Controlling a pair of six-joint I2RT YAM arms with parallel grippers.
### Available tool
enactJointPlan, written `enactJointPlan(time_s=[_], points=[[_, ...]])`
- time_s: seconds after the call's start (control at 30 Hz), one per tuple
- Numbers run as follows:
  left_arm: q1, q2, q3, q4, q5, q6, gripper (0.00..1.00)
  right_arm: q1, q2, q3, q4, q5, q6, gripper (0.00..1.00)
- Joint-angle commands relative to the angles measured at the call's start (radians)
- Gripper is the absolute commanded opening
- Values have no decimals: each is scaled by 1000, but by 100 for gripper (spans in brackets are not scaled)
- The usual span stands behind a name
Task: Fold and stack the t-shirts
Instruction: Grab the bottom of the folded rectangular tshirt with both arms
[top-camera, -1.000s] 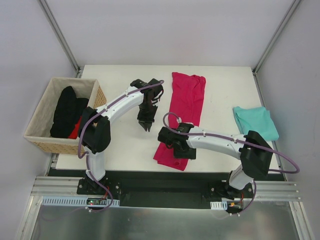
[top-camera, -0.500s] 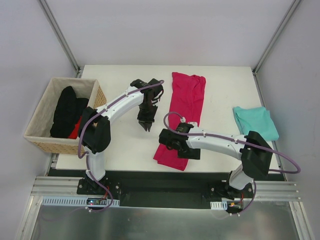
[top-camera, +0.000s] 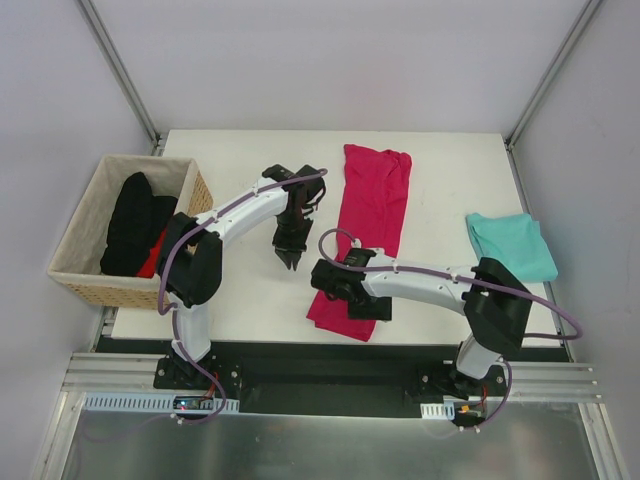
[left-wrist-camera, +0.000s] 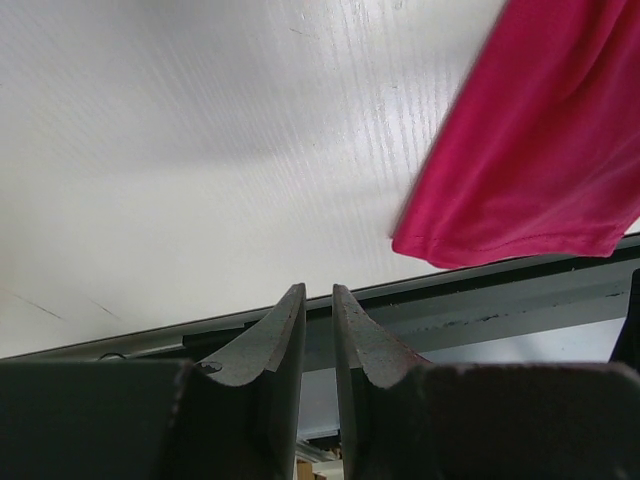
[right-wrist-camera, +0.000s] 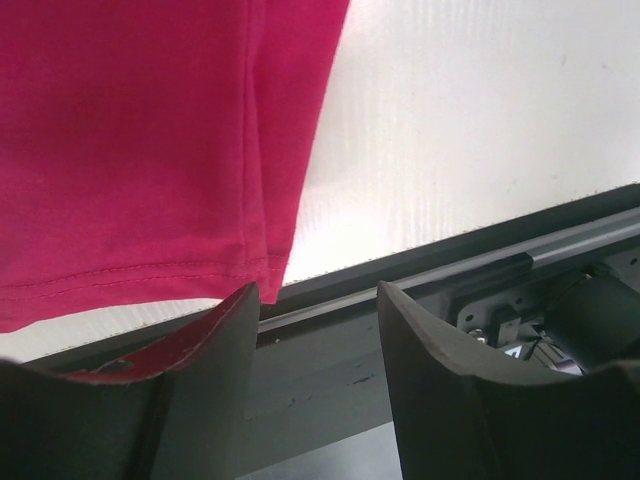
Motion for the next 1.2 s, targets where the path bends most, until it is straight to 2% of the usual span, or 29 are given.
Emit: enactJointPlan(time_s=[0.0,1.0,1.17], points=[[-6,-33,-8,-14,-25,11,17,8,27,11,30,-27,-21,54],[-6,1,-17,-26,-24,11,17,22,28,-187,276,-152,68,52],[-6,-1,-37,-31,-40,11,16,25,62,-187,309,-175,75,37]])
